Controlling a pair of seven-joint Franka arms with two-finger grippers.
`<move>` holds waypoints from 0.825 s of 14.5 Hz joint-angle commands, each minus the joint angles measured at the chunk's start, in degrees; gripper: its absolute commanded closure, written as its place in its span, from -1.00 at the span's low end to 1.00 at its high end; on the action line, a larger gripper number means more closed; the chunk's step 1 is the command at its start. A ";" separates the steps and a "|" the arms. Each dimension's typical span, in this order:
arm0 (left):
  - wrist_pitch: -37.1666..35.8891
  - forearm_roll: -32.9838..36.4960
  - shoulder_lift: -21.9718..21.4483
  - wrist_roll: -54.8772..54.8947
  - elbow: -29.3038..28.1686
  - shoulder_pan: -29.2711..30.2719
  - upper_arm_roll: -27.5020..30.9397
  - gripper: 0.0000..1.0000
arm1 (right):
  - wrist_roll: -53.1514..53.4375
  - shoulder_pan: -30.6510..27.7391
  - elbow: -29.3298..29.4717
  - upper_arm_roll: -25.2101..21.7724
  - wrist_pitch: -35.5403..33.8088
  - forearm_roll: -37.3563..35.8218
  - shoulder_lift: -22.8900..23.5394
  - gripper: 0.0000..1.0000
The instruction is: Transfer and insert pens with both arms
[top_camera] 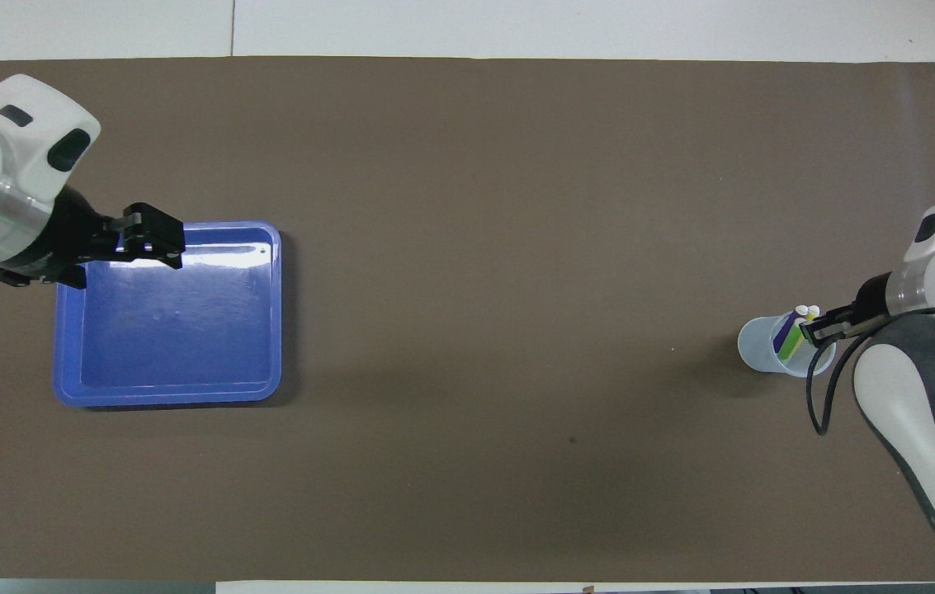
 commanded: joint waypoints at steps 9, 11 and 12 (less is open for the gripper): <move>-1.43 0.21 -5.48 16.59 -3.72 -0.87 3.31 -1.00 | 7.31 -0.60 31.60 0.27 -29.79 -4.22 1.49 -1.00; -1.34 -1.89 -4.87 16.15 -2.84 -1.82 5.40 -1.00 | 11.27 -0.24 34.97 0.44 -30.70 -5.20 2.81 -1.00; -1.60 -2.08 -3.47 15.97 -1.36 -3.83 7.16 -1.00 | 11.72 -0.07 33.94 0.53 -30.18 -4.59 2.37 -1.00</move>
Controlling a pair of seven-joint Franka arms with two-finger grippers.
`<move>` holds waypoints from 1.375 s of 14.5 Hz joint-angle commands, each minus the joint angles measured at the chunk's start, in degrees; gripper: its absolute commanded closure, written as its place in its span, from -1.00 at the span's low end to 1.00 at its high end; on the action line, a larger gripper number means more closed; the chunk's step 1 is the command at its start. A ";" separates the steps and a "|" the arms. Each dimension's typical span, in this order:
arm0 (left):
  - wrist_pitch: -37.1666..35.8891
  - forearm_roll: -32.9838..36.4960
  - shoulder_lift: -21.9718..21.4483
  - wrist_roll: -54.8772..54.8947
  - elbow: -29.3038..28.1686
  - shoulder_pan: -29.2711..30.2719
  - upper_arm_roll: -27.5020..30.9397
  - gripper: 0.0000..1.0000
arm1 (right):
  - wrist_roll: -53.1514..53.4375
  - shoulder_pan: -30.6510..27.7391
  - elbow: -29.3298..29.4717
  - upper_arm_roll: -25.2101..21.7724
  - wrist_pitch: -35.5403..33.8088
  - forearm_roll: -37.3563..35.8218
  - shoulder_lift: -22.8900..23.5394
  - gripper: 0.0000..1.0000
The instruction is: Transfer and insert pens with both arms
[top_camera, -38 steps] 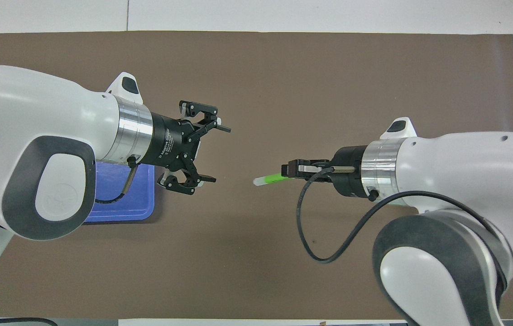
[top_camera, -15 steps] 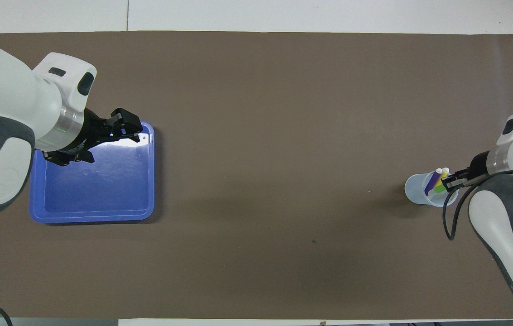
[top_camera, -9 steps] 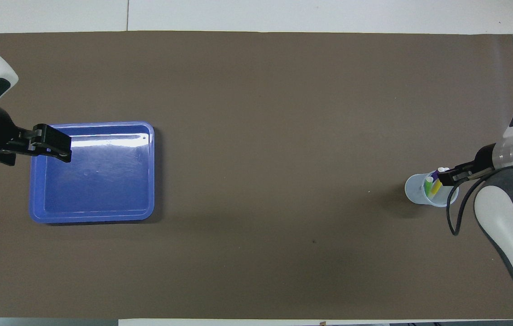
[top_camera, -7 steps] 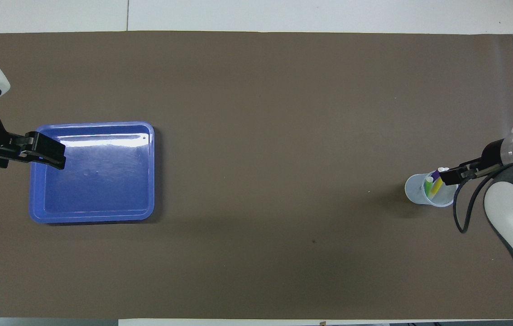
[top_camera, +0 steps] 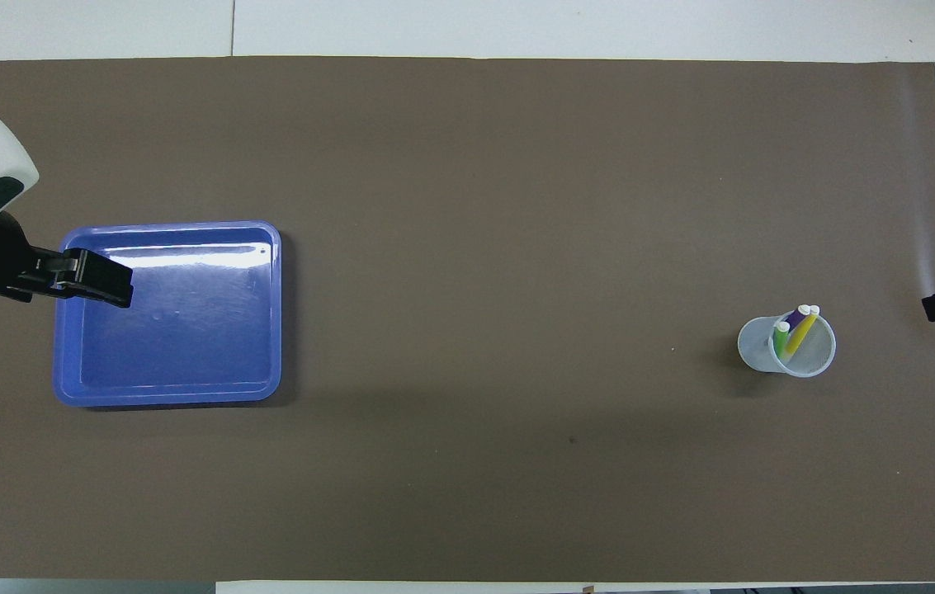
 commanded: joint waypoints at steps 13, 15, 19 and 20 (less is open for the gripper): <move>0.32 -0.69 1.38 0.50 2.03 -9.70 9.65 -1.00 | 10.24 13.35 5.73 -12.01 -7.60 0.64 6.53 -1.00; 0.49 -0.60 1.03 0.76 1.85 -9.79 9.65 -1.00 | 10.33 17.03 5.37 -15.96 -8.48 0.55 6.00 -1.00; 1.02 -0.69 0.76 0.76 1.68 -9.96 9.56 -1.00 | 10.33 17.67 4.50 -16.86 -7.87 0.55 5.47 -1.00; 1.02 -0.69 0.76 0.68 1.68 -9.96 9.47 -1.00 | 10.33 17.84 4.67 -17.03 -7.78 0.38 5.55 -1.00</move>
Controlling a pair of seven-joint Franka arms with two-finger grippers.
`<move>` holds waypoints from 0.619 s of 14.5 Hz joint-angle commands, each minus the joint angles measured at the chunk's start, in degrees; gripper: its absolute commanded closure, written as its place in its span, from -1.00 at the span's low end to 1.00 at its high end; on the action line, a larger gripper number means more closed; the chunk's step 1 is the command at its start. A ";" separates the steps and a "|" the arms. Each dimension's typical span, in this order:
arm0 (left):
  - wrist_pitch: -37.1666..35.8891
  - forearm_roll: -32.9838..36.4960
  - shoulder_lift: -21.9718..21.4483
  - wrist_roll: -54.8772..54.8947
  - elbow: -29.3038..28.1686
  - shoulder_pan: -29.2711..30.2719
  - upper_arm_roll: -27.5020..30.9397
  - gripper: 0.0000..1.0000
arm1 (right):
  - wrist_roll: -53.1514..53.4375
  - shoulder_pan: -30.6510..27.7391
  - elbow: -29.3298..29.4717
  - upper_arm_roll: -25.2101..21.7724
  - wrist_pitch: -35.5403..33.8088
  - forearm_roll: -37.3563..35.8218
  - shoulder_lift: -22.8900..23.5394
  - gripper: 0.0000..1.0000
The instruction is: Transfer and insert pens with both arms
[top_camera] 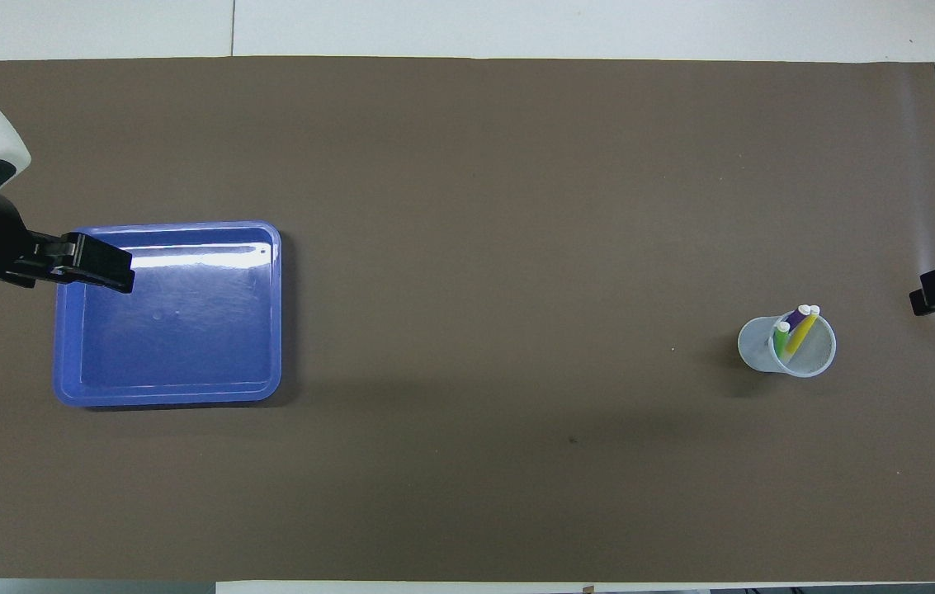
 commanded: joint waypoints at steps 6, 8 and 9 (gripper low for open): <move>-0.12 -0.18 -0.57 0.43 -0.01 -0.83 1.09 -1.00 | 0.68 1.82 0.53 -1.26 -0.55 -0.40 0.08 -1.00; -0.21 -0.18 -0.58 0.43 -0.27 -0.74 1.17 -1.00 | 0.68 3.13 0.44 -3.00 -0.55 -0.32 0.17 -1.00; -0.21 -0.18 -0.58 0.43 -0.27 -0.74 1.17 -1.00 | 0.68 4.27 0.44 -4.06 -0.55 -0.32 0.17 -1.00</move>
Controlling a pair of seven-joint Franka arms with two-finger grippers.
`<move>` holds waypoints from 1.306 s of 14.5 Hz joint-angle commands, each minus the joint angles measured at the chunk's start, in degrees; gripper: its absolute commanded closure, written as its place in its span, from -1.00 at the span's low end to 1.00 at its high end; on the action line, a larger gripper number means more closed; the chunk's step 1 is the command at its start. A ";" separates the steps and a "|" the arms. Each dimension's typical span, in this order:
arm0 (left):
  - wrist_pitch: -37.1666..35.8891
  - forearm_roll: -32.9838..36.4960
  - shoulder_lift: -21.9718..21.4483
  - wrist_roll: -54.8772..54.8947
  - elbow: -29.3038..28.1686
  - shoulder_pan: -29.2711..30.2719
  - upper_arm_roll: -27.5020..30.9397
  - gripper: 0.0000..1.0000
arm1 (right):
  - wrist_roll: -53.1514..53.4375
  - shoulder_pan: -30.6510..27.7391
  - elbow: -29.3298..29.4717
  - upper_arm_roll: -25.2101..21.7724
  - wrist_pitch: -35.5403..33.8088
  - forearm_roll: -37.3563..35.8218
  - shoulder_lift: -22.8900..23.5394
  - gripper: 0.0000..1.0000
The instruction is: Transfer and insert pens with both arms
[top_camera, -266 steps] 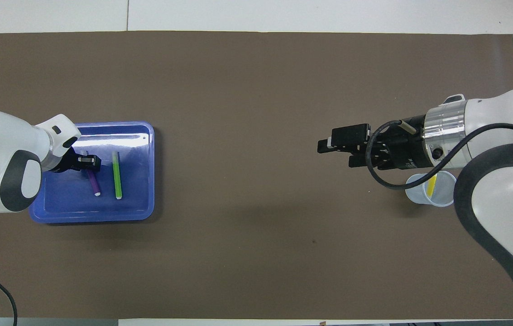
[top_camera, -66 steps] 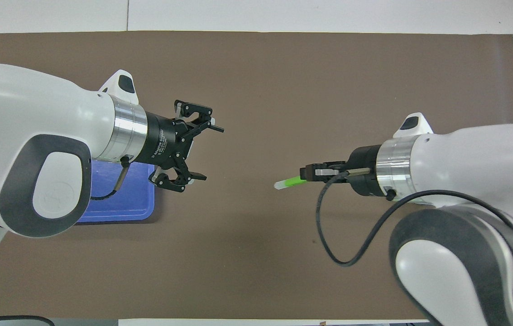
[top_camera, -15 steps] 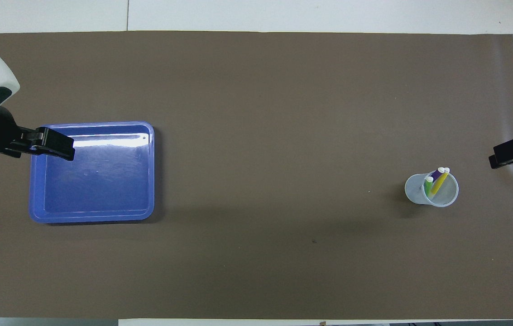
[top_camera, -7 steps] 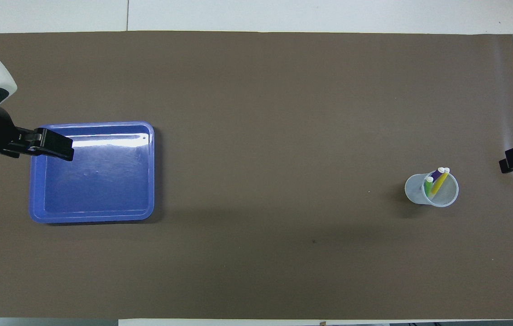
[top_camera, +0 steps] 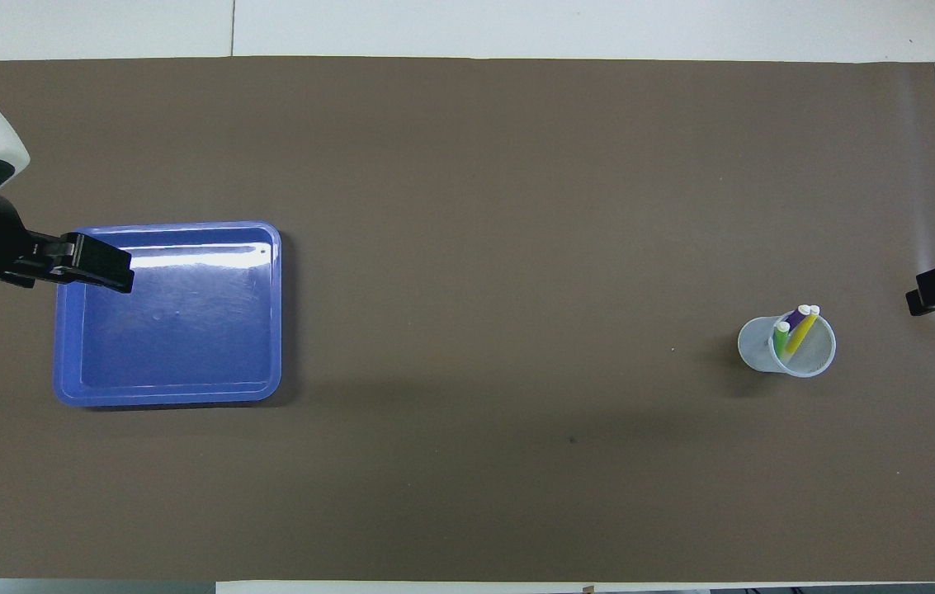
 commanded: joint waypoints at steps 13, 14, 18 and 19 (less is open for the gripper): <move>-0.21 -0.18 -0.57 0.43 -0.27 -0.31 1.24 -1.00 | 0.85 1.55 0.35 -2.40 -0.02 0.34 0.23 -1.00; -0.21 -0.18 -0.57 0.43 -0.27 -0.31 1.24 -1.00 | 0.85 1.55 0.35 -2.40 0.15 0.26 0.23 -1.00; -0.21 -0.18 -0.57 0.43 -0.27 -0.31 1.24 -1.00 | 3.47 1.55 0.35 -2.40 0.33 0.61 0.15 -1.00; -0.21 -0.18 -0.57 0.43 -0.27 -0.31 1.24 -1.00 | 3.83 1.55 0.35 -2.40 0.41 0.52 0.23 -1.00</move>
